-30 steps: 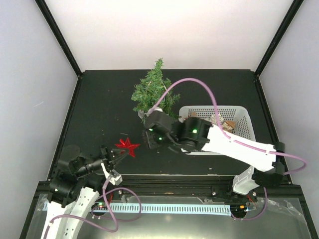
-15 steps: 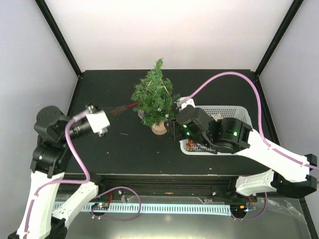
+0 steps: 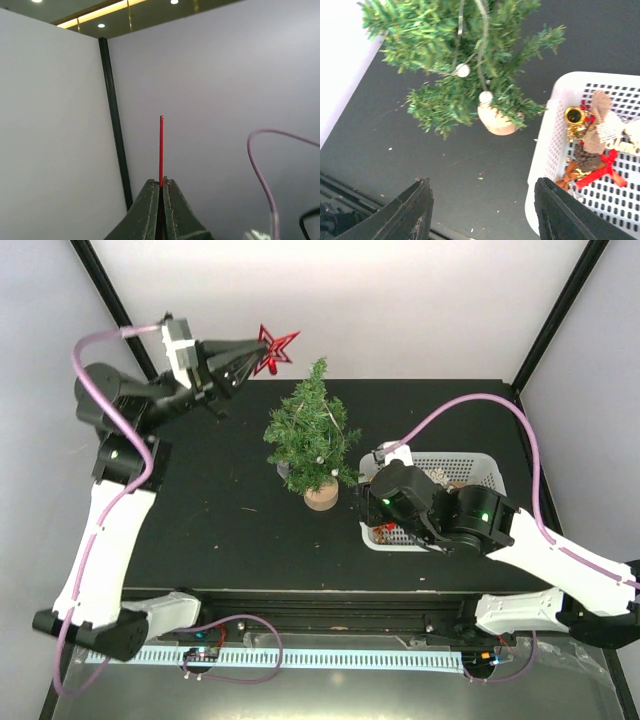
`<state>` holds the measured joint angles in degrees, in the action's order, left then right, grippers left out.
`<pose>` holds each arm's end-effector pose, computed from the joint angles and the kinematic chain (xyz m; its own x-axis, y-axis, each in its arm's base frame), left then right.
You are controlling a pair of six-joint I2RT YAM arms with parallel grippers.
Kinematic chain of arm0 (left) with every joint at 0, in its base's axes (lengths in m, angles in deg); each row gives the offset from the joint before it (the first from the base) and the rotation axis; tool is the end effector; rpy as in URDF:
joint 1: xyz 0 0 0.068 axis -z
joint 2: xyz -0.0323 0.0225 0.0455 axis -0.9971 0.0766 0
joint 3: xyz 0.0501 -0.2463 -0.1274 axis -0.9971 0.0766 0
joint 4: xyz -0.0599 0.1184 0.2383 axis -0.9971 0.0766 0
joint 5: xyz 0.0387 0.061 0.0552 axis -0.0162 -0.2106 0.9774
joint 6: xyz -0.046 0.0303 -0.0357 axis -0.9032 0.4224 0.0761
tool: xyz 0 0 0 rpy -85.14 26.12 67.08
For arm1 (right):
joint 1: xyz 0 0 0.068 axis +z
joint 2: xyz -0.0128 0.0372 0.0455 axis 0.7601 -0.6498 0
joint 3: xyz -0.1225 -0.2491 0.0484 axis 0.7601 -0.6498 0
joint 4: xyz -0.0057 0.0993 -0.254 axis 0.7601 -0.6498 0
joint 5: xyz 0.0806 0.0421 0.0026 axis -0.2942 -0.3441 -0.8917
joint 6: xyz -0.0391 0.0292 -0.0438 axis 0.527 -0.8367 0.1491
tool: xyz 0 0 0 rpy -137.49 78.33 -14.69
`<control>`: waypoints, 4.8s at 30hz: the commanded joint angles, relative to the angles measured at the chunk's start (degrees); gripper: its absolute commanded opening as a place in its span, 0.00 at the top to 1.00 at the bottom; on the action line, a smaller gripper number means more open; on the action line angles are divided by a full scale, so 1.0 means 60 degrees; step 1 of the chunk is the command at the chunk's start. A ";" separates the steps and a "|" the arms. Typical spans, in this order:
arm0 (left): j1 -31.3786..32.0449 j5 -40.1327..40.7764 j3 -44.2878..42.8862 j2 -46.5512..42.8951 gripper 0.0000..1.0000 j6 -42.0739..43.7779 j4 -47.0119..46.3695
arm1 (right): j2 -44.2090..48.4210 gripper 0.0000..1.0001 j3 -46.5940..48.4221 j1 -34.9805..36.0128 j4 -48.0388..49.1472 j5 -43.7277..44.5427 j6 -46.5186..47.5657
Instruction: Decorate the small christmas tree
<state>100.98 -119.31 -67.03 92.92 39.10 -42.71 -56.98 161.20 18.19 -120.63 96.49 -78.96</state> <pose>0.1868 -0.0926 0.5781 0.2668 -0.2254 -0.9370 0.9044 0.3945 0.1626 0.1081 0.2045 0.4147 -0.6912 0.0060 -0.7227 -0.3152 0.8974 0.3089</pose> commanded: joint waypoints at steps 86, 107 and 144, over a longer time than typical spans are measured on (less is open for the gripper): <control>0.1949 0.1670 -0.3637 0.3487 0.98 0.2798 0.3069 | 0.0044 0.45 -0.2217 -0.2605 0.1709 -0.1528 0.0951; 0.1962 0.1618 -0.3486 0.3728 0.98 0.2656 0.2950 | 0.0075 0.45 -0.2454 -0.2609 0.1842 -0.1500 0.0920; 0.1551 0.2153 -0.3001 0.3167 0.98 0.3252 0.3796 | -0.0152 0.45 -0.2262 -0.2619 0.1905 -0.1540 0.1013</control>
<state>111.12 -107.40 -84.78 113.36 58.38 -21.97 -57.46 146.79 2.82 -109.70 87.09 -72.67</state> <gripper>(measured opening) 0.019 0.552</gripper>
